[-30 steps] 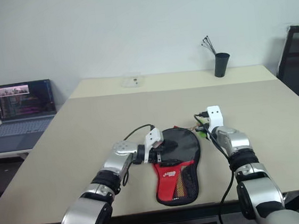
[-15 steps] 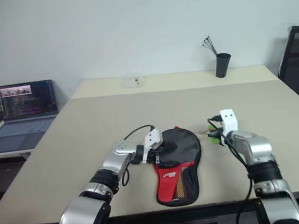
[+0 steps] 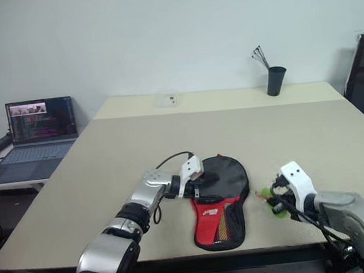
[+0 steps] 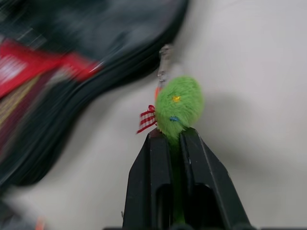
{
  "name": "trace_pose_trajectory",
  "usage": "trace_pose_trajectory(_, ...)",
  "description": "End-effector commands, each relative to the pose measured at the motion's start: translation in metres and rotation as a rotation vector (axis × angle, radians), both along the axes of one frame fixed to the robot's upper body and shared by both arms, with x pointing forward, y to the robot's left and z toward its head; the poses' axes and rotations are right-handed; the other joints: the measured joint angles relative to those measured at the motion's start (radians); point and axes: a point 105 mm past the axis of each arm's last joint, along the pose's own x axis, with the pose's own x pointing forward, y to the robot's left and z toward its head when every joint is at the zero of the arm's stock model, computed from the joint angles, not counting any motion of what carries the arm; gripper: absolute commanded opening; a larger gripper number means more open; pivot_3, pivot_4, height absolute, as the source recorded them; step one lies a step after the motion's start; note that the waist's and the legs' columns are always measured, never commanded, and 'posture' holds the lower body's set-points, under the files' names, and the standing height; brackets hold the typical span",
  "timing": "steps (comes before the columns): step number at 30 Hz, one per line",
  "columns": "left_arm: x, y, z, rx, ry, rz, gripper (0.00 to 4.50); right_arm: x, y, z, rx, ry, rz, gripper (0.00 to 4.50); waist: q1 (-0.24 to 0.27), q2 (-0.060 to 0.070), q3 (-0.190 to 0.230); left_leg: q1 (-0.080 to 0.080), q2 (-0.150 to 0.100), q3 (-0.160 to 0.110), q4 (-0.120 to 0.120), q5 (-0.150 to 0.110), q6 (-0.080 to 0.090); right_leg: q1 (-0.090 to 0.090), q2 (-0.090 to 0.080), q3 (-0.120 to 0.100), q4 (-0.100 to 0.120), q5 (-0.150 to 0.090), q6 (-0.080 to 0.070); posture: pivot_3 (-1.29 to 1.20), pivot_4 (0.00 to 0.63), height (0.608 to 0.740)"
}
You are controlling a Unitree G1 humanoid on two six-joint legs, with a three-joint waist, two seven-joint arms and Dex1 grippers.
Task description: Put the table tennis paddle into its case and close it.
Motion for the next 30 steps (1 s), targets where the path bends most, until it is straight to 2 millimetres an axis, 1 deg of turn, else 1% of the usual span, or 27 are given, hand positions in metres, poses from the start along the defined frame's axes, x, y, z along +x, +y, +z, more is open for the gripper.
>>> trace_pose_trajectory(1,-0.008,-0.001,-0.024,0.078,0.065,-0.005,4.50,-0.025,0.013,0.005,-0.023,0.014,0.136,0.03,0.003,0.000,0.000,0.000,0.000,0.000,0.000,0.000,0.000,0.000,0.000,0.000,0.000,0.000,0.000,0.00,0.150,0.740)
trace_pose_trajectory(5,-0.006,-0.003,-0.023,0.078,0.060,0.002,4.50,-0.049,0.024,-0.002,-0.033,0.066,0.252,0.03,0.008,-0.001,-0.001,0.000,0.000,0.001,0.000,0.000,0.000,0.001,-0.001,0.000,-0.002,0.000,0.000,0.00,0.150,0.740)
trace_pose_trajectory(11,-0.005,-0.004,-0.023,0.075,0.058,0.009,4.50,-0.082,0.041,-0.006,0.012,0.146,0.436,0.03,0.007,-0.001,-0.001,-0.001,0.000,0.001,0.000,0.000,0.000,0.001,-0.001,-0.001,-0.002,0.000,0.001,0.00,0.150,0.740)
trace_pose_trajectory(17,-0.005,-0.006,-0.023,0.072,0.057,0.012,4.50,-0.100,0.059,-0.004,0.101,0.182,0.549,0.03,0.006,-0.003,-0.002,0.000,0.000,0.000,0.000,0.000,0.000,0.001,-0.001,-0.001,-0.002,-0.001,0.000,0.00,0.150,0.740)
trace_pose_trajectory(22,-0.005,-0.008,-0.022,0.070,0.053,0.013,4.50,-0.105,0.070,-0.001,0.143,0.183,0.593,0.03,0.007,-0.004,-0.002,-0.001,0.000,0.001,0.000,0.000,0.000,0.001,-0.001,-0.001,-0.003,-0.001,0.000,0.00,0.150,0.740)
trace_pose_trajectory(24,-0.005,-0.009,-0.022,0.069,0.051,0.010,4.50,-0.100,0.072,-0.002,0.134,0.163,0.578,0.03,0.006,-0.005,-0.003,-0.001,0.000,0.000,0.000,0.000,0.000,0.001,-0.002,-0.001,-0.003,-0.001,0.000,0.00,0.150,0.740)
trace_pose_trajectory(26,-0.005,-0.009,-0.022,0.069,0.051,0.008,4.50,-0.091,0.070,-0.003,0.112,0.142,0.542,0.03,0.006,-0.005,-0.003,-0.001,0.001,0.000,0.000,0.000,0.000,0.001,-0.001,-0.001,-0.003,-0.001,-0.001,0.00,0.150,0.740)
trace_pose_trajectory(29,-0.006,-0.008,-0.022,0.069,0.050,0.008,4.50,-0.089,0.069,0.003,0.134,0.133,0.548,0.03,0.006,-0.005,-0.003,-0.001,0.001,0.000,0.000,0.000,0.000,0.001,-0.002,-0.001,-0.003,-0.001,-0.001,0.00,0.150,0.740)
trace_pose_trajectory(30,-0.006,-0.008,-0.022,0.069,0.051,0.008,4.50,-0.088,0.069,0.005,0.139,0.126,0.550,0.30,0.006,-0.005,-0.003,-0.001,0.001,0.000,0.000,0.000,0.000,0.001,-0.002,0.000,-0.003,-0.001,-0.001,0.00,0.150,0.740)
